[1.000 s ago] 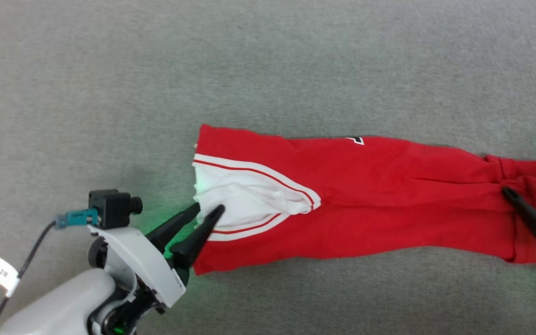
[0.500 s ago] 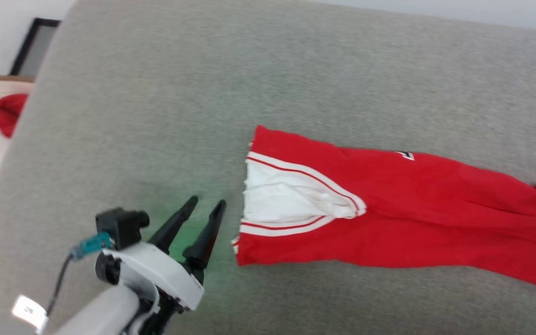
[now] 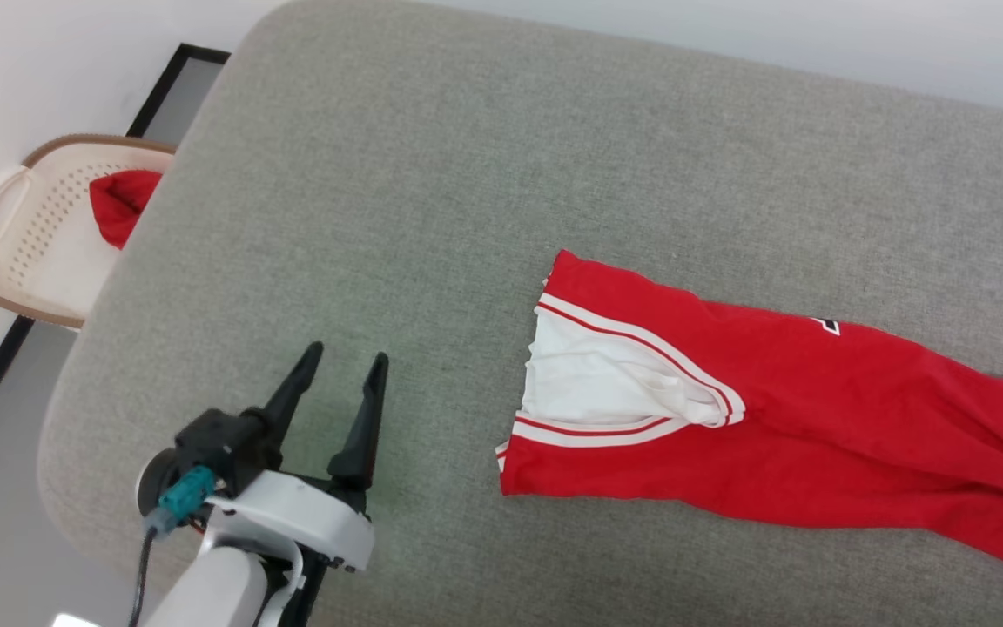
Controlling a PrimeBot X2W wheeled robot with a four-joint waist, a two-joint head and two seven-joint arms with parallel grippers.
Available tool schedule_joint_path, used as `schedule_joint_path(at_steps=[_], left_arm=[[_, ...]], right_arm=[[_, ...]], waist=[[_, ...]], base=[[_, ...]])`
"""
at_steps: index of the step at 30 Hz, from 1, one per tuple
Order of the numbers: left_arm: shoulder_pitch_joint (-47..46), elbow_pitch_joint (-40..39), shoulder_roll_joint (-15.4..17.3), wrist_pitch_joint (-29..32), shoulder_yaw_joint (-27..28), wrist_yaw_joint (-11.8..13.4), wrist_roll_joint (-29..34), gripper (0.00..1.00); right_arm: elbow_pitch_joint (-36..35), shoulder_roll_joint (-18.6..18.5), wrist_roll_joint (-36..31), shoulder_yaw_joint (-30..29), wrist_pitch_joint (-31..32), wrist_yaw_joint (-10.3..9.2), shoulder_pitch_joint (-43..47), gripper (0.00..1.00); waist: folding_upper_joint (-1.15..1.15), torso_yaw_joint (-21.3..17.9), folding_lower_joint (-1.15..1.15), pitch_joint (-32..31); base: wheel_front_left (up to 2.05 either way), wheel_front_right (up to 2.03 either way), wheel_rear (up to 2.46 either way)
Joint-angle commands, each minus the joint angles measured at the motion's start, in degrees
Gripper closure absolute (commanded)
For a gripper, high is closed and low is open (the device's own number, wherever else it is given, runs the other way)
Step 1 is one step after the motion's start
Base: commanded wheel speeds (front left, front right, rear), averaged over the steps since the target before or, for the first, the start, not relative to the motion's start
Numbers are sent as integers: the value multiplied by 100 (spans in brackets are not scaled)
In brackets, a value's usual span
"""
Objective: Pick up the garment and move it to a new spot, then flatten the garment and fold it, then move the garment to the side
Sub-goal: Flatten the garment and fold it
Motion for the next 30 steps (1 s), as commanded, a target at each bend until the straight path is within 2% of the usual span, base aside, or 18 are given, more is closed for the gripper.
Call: schedule_joint_path(at_steps=[1,2,6,9,13,18,22,27,30], left_arm=[[84,-6,-60,-5,48,-39,39,0],[131,15,-79,-4,143,-76,222,0],[266,129,-265,-3,505,-291,565,0],[347,250,-422,-4,753,-504,557,0],[398,289,-524,-5,1071,-653,704,0],[458,170,-586,-5,1435,-736,950,0],[489,55,-655,-2,1662,-778,1124,0],[511,46,-701,-2,1793,-829,1325,0],[513,66,-737,-3,1864,-844,1387,0]], right_arm=[[91,284,21,255,87,37,60,85],[73,315,-22,246,78,37,39,100],[13,365,-197,175,-55,30,-30,100],[43,337,-255,29,-262,17,-154,100],[99,281,-285,-163,-596,17,-357,100],[264,137,-330,-469,-964,17,-618,100],[509,-159,-602,-759,-1227,17,-737,100],[974,-556,-921,-1122,-1532,18,-878,100],[1107,-658,-919,-1080,-1620,18,-939,100]], waist=[[0,2,0,-22],[0,-16,0,-24],[0,-134,0,-5],[0,-267,0,25],[0,-504,0,79],[0,-830,0,207],[0,-1043,0,322],[0,-1185,0,378],[0,-1232,0,352]], base=[[0,0,0],[0,0,0],[0,0,0],[0,0,0],[0,0,0],[0,0,0],[0,0,0],[0,0,0],[0,0,0]])
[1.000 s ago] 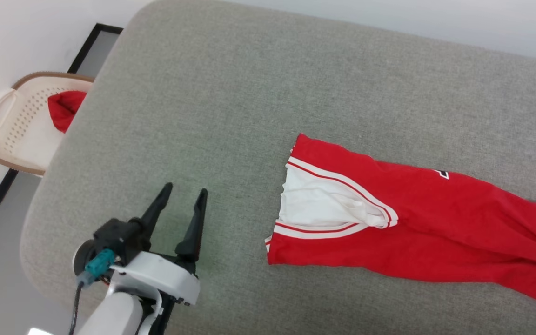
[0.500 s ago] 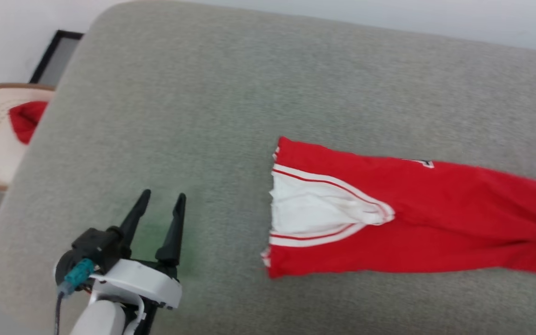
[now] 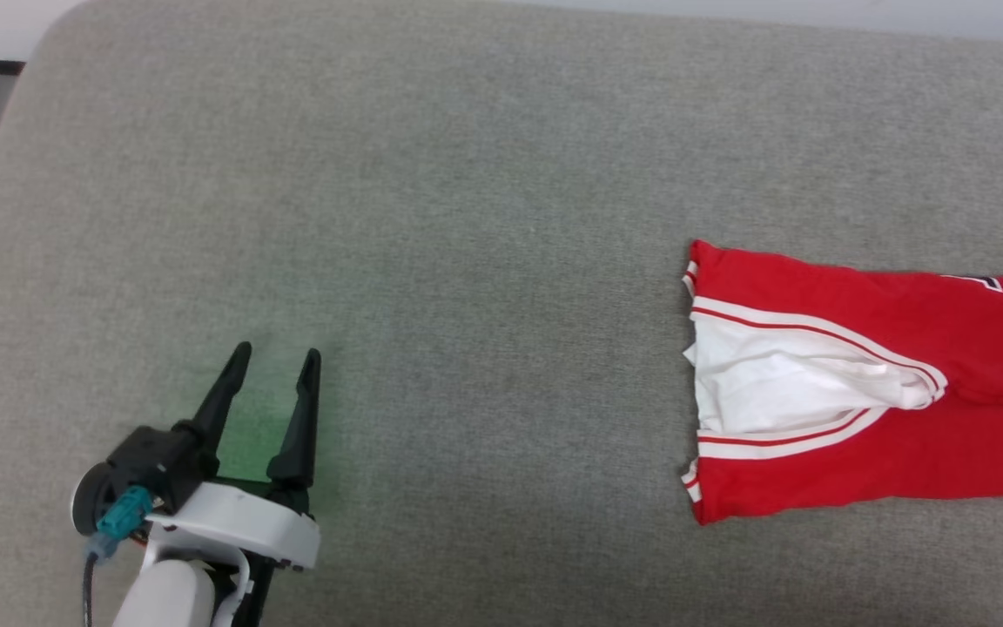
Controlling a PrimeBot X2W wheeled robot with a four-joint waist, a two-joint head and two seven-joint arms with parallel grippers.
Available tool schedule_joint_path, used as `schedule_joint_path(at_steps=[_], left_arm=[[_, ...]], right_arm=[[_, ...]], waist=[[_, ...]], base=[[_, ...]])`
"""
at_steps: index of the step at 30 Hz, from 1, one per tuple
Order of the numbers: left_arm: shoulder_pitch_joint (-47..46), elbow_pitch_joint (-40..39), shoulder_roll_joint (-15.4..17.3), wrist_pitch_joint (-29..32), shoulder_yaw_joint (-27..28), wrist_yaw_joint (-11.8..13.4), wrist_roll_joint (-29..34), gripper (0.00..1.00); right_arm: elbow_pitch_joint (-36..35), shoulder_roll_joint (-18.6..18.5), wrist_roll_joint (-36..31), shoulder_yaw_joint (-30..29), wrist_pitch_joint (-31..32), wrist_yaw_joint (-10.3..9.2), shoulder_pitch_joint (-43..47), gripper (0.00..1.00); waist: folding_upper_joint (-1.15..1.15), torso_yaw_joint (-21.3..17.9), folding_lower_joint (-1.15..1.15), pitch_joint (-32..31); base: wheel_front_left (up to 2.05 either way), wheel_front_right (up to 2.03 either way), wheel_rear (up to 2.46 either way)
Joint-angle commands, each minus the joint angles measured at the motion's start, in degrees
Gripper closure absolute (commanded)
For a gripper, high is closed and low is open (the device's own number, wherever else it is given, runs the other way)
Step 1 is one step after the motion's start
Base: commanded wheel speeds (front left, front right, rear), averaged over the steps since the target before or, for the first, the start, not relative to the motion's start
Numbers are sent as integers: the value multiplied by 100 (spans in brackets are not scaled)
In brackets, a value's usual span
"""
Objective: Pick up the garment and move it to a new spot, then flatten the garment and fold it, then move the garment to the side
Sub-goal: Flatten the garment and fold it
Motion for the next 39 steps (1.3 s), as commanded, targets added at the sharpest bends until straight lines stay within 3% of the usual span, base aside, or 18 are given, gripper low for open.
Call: schedule_joint_path(at_steps=[1,5,12,19,26,36,37,39], left_arm=[[56,12,-14,1,26,-7,39,0],[95,63,-85,2,63,-31,104,0],[196,158,-236,1,66,-58,94,0],[225,195,-416,2,-15,-58,116,0],[142,246,-575,1,-325,-59,4,0],[-42,361,-619,1,-539,-57,-90,0],[-49,374,-605,2,-539,-57,-96,0],[-34,394,-570,1,-506,-57,-113,0]], right_arm=[[-50,27,61,81,-28,-6,-63,100],[-479,75,259,624,82,-6,101,100],[-1930,125,857,1712,542,-5,330,100],[-2914,482,1196,2603,910,-5,66,100],[-2674,694,951,3418,902,-5,-330,100],[-1605,765,832,4128,431,-5,-598,100],[-1524,776,863,4170,377,-5,-612,84],[-1419,777,918,4254,290,-5,-631,42]], waist=[[0,-43,0,-15],[0,-75,0,-111],[0,-51,0,-319],[0,139,0,-437],[0,498,0,-381],[0,824,0,-260],[0,825,0,-273],[0,792,0,-324]], base=[[0,0,0],[0,0,0],[0,0,0],[0,0,0],[0,0,0],[0,0,0],[0,0,0],[0,0,0]])
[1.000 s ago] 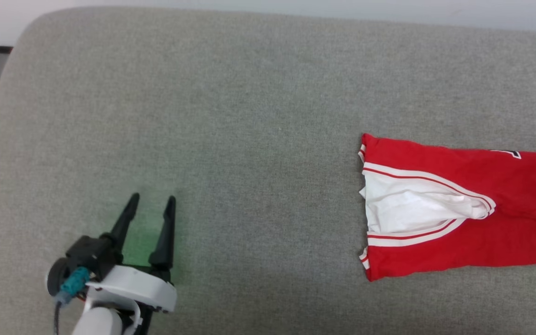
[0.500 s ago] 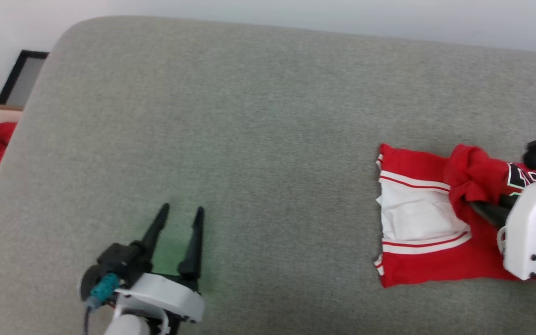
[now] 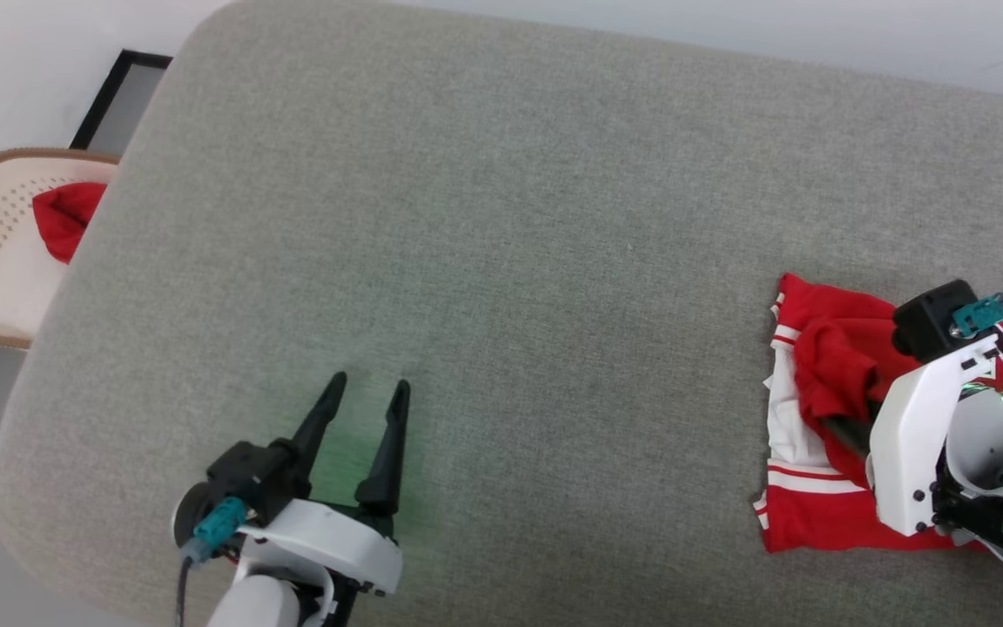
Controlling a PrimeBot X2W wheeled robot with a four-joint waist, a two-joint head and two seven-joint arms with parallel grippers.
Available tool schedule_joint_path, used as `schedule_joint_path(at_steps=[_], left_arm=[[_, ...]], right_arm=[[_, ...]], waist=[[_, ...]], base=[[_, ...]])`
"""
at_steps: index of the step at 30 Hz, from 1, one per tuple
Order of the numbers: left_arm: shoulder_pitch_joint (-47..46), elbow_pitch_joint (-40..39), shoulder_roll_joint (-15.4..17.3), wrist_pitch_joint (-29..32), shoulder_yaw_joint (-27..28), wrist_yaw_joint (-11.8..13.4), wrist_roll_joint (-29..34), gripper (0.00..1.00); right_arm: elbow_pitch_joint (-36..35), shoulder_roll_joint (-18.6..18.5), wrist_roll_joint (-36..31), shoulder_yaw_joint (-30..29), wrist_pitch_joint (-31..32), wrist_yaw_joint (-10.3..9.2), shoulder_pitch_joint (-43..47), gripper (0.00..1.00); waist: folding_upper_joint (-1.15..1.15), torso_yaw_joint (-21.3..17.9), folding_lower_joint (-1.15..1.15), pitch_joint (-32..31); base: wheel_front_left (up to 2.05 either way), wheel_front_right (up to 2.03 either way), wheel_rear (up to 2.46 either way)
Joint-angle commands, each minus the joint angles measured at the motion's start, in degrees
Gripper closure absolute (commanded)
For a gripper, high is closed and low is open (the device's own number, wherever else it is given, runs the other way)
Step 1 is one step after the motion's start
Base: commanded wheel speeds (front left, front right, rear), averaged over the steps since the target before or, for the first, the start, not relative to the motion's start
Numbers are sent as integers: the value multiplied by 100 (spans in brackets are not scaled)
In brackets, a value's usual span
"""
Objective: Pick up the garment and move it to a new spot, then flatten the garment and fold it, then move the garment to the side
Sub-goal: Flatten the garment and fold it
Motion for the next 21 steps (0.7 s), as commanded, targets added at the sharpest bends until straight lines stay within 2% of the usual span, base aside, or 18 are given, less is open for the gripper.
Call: schedule_joint_path(at_steps=[1,13,21], left_arm=[[-7,19,36,1,34,-11,-50,0],[127,70,262,1,179,-11,-81,0],[161,257,399,1,190,-12,-277,0]], right_arm=[[-10,8,46,93,-84,-4,-86,0],[-76,-135,451,53,-788,-4,-79,0],[386,-357,673,233,-2305,-4,27,0]], waist=[[0,-59,0,-69],[0,-674,0,-433],[0,-1089,0,-681]], base=[[0,0,0],[0,0,0],[0,0,0]])
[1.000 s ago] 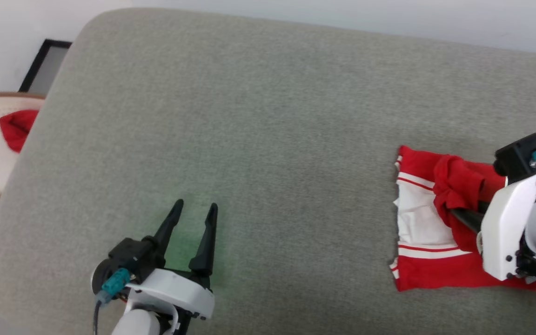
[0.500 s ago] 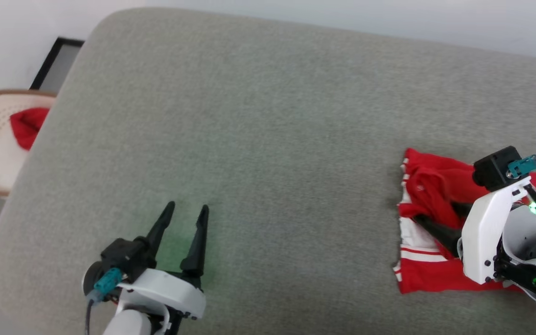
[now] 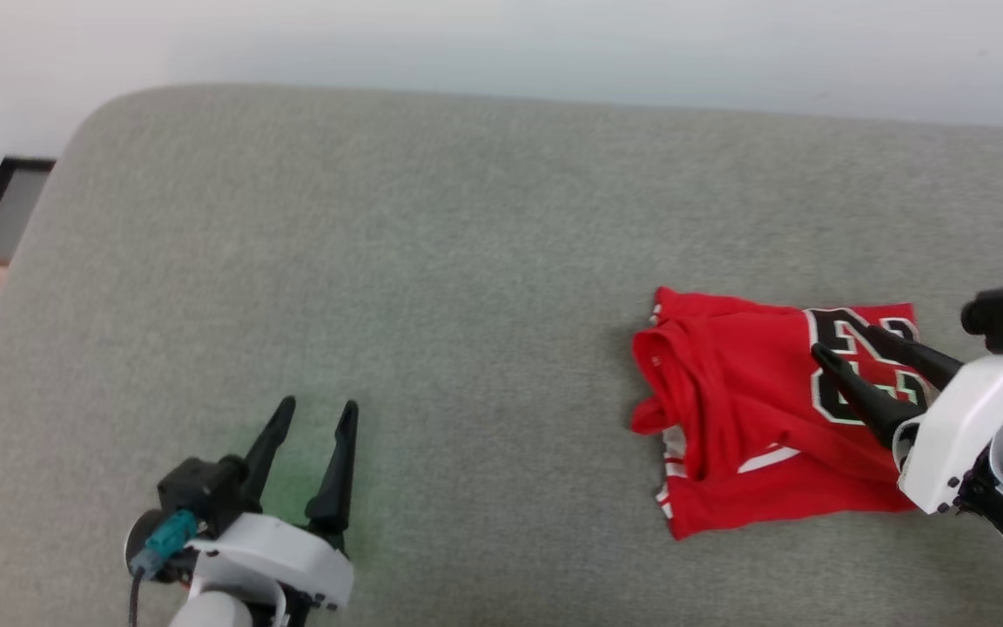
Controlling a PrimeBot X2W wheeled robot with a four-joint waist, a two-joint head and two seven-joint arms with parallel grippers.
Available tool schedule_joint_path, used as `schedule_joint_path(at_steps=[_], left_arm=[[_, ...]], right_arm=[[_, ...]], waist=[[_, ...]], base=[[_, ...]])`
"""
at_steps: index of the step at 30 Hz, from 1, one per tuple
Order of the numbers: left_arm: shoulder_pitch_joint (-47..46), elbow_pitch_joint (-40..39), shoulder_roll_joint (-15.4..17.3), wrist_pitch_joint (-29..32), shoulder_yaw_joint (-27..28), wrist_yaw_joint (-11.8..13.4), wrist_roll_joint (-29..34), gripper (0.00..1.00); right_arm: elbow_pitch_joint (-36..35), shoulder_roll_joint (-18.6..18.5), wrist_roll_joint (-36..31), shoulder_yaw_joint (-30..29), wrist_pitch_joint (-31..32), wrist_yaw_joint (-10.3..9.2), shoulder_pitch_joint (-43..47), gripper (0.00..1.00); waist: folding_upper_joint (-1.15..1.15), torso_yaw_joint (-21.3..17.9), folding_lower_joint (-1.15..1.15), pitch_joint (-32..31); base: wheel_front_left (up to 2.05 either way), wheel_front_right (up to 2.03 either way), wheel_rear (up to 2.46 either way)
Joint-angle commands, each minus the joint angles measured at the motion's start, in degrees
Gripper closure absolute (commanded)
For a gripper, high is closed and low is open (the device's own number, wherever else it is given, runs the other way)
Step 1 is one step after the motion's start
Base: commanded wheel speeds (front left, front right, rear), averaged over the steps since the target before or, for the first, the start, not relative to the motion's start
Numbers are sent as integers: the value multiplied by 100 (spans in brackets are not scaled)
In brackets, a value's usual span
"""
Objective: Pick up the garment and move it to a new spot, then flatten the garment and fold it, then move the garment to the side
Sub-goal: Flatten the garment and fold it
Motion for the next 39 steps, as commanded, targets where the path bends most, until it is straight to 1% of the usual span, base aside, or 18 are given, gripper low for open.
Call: schedule_joint_path(at_steps=[1,4,10,14,17,22,27,34,39], left_arm=[[79,64,49,1,3,-12,-62,0],[131,188,101,2,9,-12,-129,0],[351,392,146,2,115,-12,-144,0],[583,323,120,2,269,1,-81,0],[776,136,54,2,468,63,-12,0],[1127,-210,-7,1,646,62,177,0],[1533,-568,-91,2,806,48,301,0],[1985,-1012,-76,1,889,29,407,0],[2282,-1323,-95,2,994,58,378,0]], right_arm=[[144,-19,23,48,-305,-4,87,0],[579,19,-71,-36,-997,-4,140,0],[1398,426,-300,-229,-2330,-2,348,0],[1694,600,-470,-305,-2999,-2,567,0],[1765,588,-660,-395,-3351,-2,733,0],[1708,632,-944,-482,-3538,-2,1018,0],[1478,644,-1180,-626,-3517,-2,1381,0],[870,718,-1490,-1122,-3349,-2,2050,0],[325,822,-1662,-1601,-3161,-2,2517,0]], waist=[[0,-233,0,-230],[0,-338,0,-368],[0,-489,0,-696],[0,-500,0,-907],[0,-493,0,-997],[0,-482,0,-1115],[0,-462,0,-1250],[0,-387,0,-1328],[0,-353,0,-1354]], base=[[0,0,0],[0,0,0],[0,0,0],[0,0,0],[0,0,0],[0,0,0],[0,0,0],[0,0,0],[0,0,0]])
